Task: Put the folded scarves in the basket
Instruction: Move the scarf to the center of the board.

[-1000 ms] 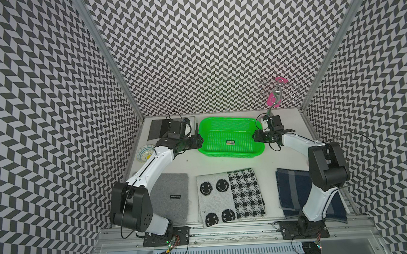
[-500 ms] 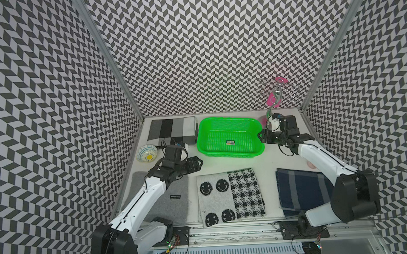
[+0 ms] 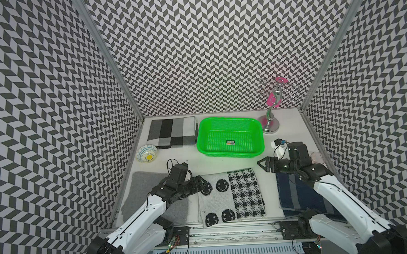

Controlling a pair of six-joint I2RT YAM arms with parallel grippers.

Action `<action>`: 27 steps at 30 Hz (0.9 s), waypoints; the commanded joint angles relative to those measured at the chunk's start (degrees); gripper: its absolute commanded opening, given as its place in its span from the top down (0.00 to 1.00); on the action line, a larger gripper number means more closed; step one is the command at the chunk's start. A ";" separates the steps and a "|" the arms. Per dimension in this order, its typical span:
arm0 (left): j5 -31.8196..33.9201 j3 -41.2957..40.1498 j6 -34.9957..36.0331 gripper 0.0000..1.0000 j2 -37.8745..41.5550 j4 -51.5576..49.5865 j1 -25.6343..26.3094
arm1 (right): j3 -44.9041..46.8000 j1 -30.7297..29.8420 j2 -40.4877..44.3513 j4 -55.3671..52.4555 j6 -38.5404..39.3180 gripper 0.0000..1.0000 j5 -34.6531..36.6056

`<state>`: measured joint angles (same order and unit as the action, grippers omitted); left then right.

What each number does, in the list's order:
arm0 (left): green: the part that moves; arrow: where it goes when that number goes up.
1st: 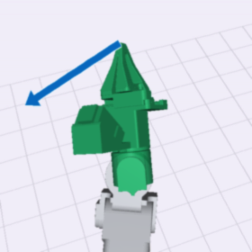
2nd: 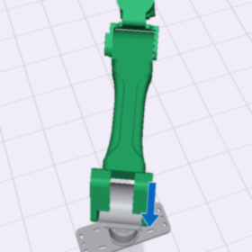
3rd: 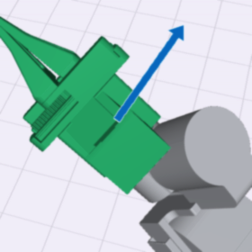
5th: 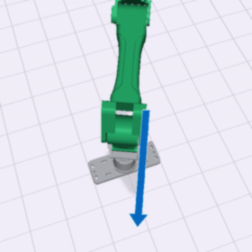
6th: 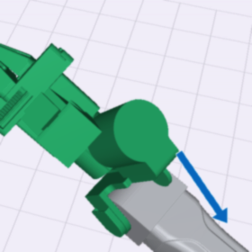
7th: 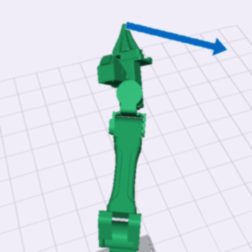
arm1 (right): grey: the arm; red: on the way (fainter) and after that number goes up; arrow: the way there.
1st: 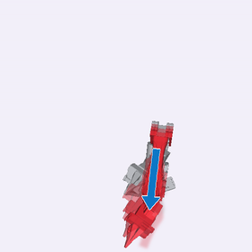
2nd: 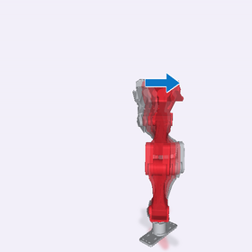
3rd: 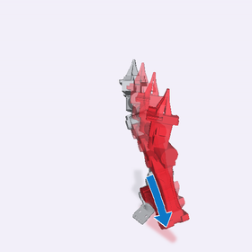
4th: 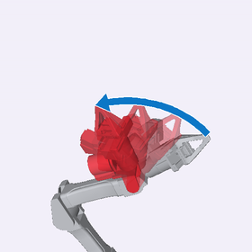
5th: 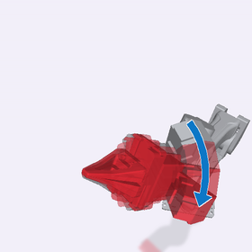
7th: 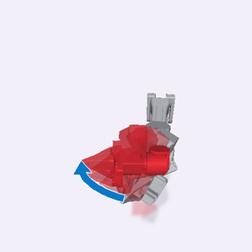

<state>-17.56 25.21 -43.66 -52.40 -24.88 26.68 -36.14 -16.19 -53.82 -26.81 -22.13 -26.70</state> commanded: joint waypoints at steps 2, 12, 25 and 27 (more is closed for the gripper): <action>1.08 -0.73 -1.58 0.23 -0.04 3.58 1.46 | 4.93 -1.92 2.24 4.22 -2.84 0.31 -1.65; 4.72 -2.47 -2.56 0.19 -3.58 6.41 5.40 | 9.33 -6.84 -4.54 8.96 -6.53 0.30 1.91; 2.37 -7.15 -4.23 0.20 -7.67 12.90 5.76 | 16.51 -8.73 -12.06 21.58 -8.35 0.30 -3.83; 2.19 -7.61 -4.33 0.20 -8.07 13.99 5.76 | 16.95 -9.08 -14.09 22.85 -8.28 0.30 -4.72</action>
<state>-14.96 19.46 -47.53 -59.29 -11.73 32.14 -20.01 -24.58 -65.71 -8.97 -30.28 -29.63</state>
